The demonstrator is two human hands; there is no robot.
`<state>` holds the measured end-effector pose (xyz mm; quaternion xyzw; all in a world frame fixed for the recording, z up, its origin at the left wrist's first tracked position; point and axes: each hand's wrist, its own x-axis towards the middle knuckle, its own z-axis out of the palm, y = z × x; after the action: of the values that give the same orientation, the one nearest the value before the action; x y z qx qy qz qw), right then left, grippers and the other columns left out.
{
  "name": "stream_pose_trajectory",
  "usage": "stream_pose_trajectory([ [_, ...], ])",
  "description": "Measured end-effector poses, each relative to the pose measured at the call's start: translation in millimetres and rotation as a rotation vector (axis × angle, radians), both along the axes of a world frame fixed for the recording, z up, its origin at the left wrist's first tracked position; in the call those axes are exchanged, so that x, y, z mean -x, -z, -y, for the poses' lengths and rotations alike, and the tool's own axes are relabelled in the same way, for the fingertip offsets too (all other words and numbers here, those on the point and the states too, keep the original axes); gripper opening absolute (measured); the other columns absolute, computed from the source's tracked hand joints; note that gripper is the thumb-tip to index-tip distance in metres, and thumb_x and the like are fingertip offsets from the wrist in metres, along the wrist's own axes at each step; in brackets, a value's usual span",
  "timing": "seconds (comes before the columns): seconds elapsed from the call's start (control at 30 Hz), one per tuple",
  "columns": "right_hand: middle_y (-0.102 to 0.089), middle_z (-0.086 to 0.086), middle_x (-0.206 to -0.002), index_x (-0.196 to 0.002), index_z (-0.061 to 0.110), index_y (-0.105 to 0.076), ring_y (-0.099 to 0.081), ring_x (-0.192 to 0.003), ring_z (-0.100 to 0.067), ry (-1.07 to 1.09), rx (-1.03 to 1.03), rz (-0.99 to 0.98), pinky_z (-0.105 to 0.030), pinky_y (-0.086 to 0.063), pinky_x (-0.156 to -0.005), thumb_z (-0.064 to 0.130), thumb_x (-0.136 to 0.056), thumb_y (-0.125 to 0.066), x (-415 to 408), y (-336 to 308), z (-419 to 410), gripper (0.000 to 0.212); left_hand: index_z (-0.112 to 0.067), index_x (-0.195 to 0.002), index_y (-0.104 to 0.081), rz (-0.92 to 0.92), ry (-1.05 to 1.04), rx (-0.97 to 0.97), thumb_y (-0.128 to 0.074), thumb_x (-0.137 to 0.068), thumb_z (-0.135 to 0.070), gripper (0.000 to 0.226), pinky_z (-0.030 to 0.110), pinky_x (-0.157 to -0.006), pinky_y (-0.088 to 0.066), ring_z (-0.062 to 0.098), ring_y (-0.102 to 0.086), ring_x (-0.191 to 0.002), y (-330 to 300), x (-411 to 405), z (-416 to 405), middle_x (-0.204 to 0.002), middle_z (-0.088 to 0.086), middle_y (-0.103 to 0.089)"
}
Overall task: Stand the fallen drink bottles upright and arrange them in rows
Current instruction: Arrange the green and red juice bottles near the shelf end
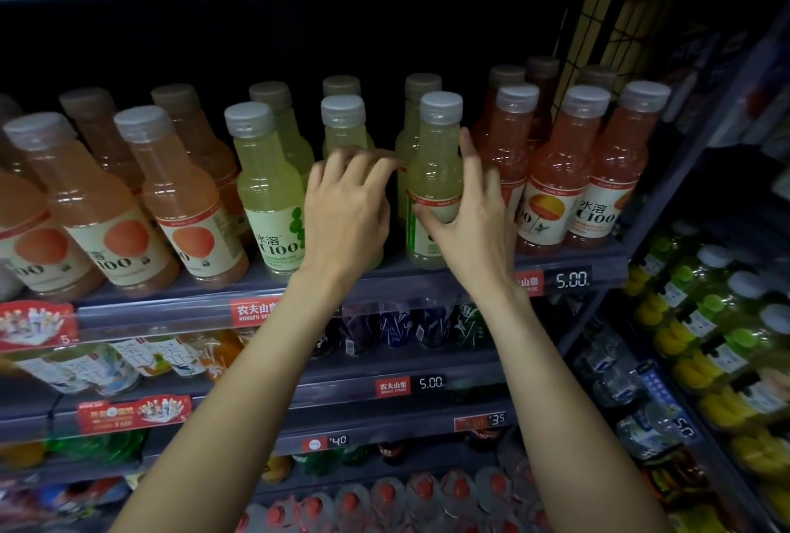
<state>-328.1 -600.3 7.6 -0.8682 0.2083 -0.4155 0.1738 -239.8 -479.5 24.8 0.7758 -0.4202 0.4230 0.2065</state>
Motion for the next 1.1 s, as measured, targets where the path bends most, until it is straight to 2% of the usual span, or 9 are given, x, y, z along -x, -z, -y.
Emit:
stream_pose_trajectory([
  [0.2,-0.049,-0.011,-0.116,-0.150,0.024,-0.018,-0.060,-0.091,-0.028,-0.037,-0.038,0.011,-0.036,-0.051,-0.066,0.041,-0.080,-0.071,2.3,-2.0,1.1,0.089,-0.013,-0.110,-0.066,-0.056,0.055,0.038,-0.061,-0.070,0.004,0.043,0.031,-0.076,-0.035,0.022,-0.044,-0.100,0.8,-0.1,-4.4,-0.108,0.003,-0.065],
  [0.4,-0.048,-0.012,-0.118,-0.150,0.022,-0.017,-0.059,-0.084,-0.023,-0.077,-0.019,-0.007,-0.025,-0.042,-0.060,0.042,-0.083,-0.067,-1.2,0.6,-1.5,0.086,-0.009,-0.108,-0.066,-0.105,0.103,0.059,-0.051,-0.074,0.005,0.040,0.036,-0.077,-0.045,0.026,-0.049,-0.101,7.8,0.5,-7.5,-0.112,0.007,-0.064],
  [0.53,-0.048,-0.010,-0.128,-0.148,0.016,-0.024,-0.057,-0.104,-0.022,-0.128,-0.073,0.033,-0.021,-0.042,-0.074,0.041,-0.084,-0.067,4.0,2.7,-1.3,0.081,-0.008,-0.109,-0.067,-0.108,0.108,0.072,-0.054,-0.078,0.001,0.034,0.036,-0.079,-0.047,0.026,-0.049,-0.102,9.7,7.8,-6.6,-0.113,0.007,-0.064],
  [0.6,-0.048,-0.008,-0.133,-0.145,0.014,-0.028,-0.054,-0.113,-0.019,-0.127,-0.072,0.082,-0.019,-0.043,-0.083,0.040,-0.086,-0.065,15.1,2.7,3.1,0.074,-0.007,-0.111,-0.066,-0.091,0.141,0.082,-0.058,-0.081,-0.004,0.031,0.032,-0.082,-0.045,0.024,-0.050,-0.103,8.1,18.0,-1.6,-0.112,0.006,-0.065],
  [0.7,-0.057,-0.006,-0.123,-0.134,0.011,-0.045,-0.055,-0.110,-0.016,-0.033,0.000,0.196,-0.013,-0.039,-0.090,0.026,-0.090,-0.061,41.2,1.4,23.5,0.049,-0.005,-0.114,-0.064,-0.063,0.263,0.067,-0.059,-0.084,-0.007,0.031,0.027,-0.085,-0.042,0.023,-0.051,-0.102,0.0,37.8,16.6,-0.109,0.007,-0.065],
  [0.8,-0.060,-0.006,-0.113,-0.122,0.009,-0.056,-0.057,-0.105,-0.020,0.062,0.021,0.265,-0.019,-0.040,-0.088,0.017,-0.089,-0.061,64.2,1.6,52.3,0.035,-0.004,-0.128,-0.054,-0.193,0.385,0.060,-0.058,-0.087,-0.009,0.042,0.027,-0.091,-0.042,0.023,-0.054,-0.106,-8.0,55.1,45.1,-0.117,0.009,-0.061],
  [0.9,-0.058,-0.008,-0.116,-0.121,0.009,-0.056,-0.053,-0.109,-0.023,0.170,0.034,0.276,-0.018,-0.034,-0.091,0.018,-0.088,-0.061,82.4,2.7,77.2,0.034,-0.002,-0.139,-0.040,-0.314,0.479,0.077,-0.058,-0.088,-0.011,0.055,0.025,-0.102,-0.037,0.024,-0.048,-0.120,-10.6,68.8,78.1,-0.130,0.013,-0.050],
  [1.0,-0.054,-0.011,-0.121,-0.124,0.010,-0.053,-0.049,-0.113,-0.024,0.245,0.026,0.236,-0.019,-0.030,-0.094,0.022,-0.088,-0.061,94.0,3.0,98.3,0.038,-0.005,-0.137,-0.045,-0.214,0.457,0.029,-0.062,-0.087,-0.014,0.054,0.031,-0.100,-0.041,0.026,-0.046,-0.121,-6.2,71.4,105.2,-0.133,0.013,-0.049],
  [1.1,-0.050,-0.010,-0.125,-0.129,0.012,-0.048,-0.051,-0.113,-0.022,0.196,-0.029,0.150,-0.023,-0.038,-0.090,0.027,-0.088,-0.061,94.6,4.1,113.7,0.046,-0.009,-0.134,-0.049,-0.098,0.412,-0.026,-0.064,-0.083,-0.019,0.054,0.036,-0.094,-0.042,0.027,-0.045,-0.120,-1.4,67.1,125.0,-0.134,0.011,-0.051],
])
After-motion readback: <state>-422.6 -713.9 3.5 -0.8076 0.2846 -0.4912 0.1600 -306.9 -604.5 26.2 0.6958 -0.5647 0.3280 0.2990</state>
